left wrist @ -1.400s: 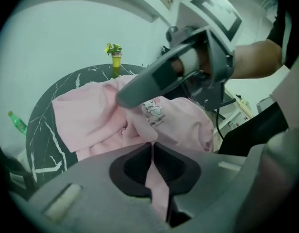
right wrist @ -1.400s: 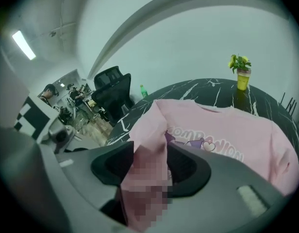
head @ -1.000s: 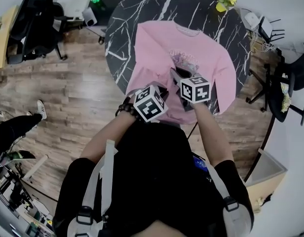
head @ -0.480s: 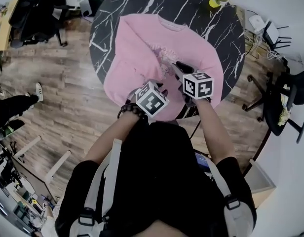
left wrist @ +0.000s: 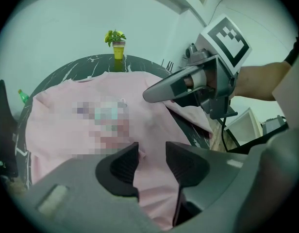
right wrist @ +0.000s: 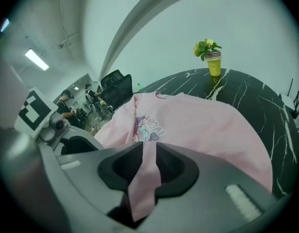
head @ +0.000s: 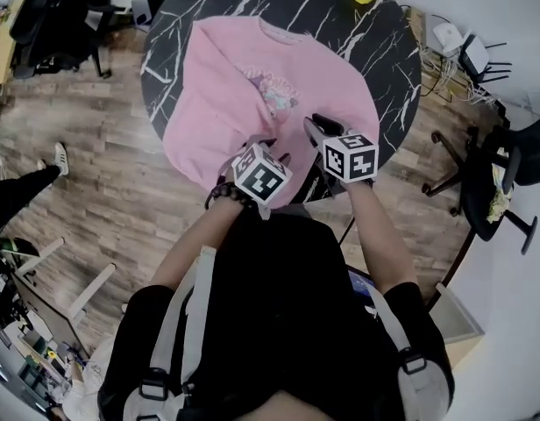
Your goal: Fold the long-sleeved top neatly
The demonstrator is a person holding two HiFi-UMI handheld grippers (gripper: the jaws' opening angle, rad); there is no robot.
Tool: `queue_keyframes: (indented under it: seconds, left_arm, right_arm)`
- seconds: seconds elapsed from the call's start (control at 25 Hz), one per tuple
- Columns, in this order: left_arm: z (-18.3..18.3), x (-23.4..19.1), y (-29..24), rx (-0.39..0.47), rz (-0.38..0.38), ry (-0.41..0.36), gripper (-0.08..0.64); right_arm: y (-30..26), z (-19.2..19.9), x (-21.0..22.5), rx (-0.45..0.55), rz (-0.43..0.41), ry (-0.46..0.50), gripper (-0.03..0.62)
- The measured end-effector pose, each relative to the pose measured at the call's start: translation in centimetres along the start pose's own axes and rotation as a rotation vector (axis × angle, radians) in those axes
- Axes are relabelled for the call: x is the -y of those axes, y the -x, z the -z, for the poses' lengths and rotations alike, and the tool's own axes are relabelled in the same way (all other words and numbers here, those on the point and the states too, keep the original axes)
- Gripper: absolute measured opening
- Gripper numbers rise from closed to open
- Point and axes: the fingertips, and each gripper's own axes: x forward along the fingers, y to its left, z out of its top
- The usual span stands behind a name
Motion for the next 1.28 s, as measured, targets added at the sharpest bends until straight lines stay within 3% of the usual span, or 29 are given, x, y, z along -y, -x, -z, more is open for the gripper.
queue_keyframes:
  seconds: [0.24,0.4,0.56,0.76,1.04,1.28]
  left_arm:
    - [0.9,-0.2,1.4,0.026,-0.023,0.002,0.192]
    - [0.7,0.0,2.5,0.047,0.013,-0.044,0.192]
    - [-0.2,1.3,2.8,0.046,0.067,-0.151,0.192]
    - [-1.2,4.1,2.1,0.027,0.144,-0.298,0.192]
    - [-2.1,10.7,-0.3,-0.020,0.269,-0.518,0.192]
    - [-2.0,16.5,-2.8,-0.074,0.343,-0.662,0.190]
  right_arm:
    - [0.7,1.0,-0.4,0.002,0.023,0.005,0.094]
    - [1.8,1.8,-0.6,0.029,0.082,-0.031,0.094]
    - [4.2,3.0,-0.3,0.079,0.173,-0.082,0.094]
    - [8.8,6.2,1.3,0.171,0.303,-0.222,0.094]
    - [16.0,14.6,3.6,0.260,0.493,-0.449,0.094]
    - [19.4,20.8,4.5,0.298,0.568,-0.598,0.094]
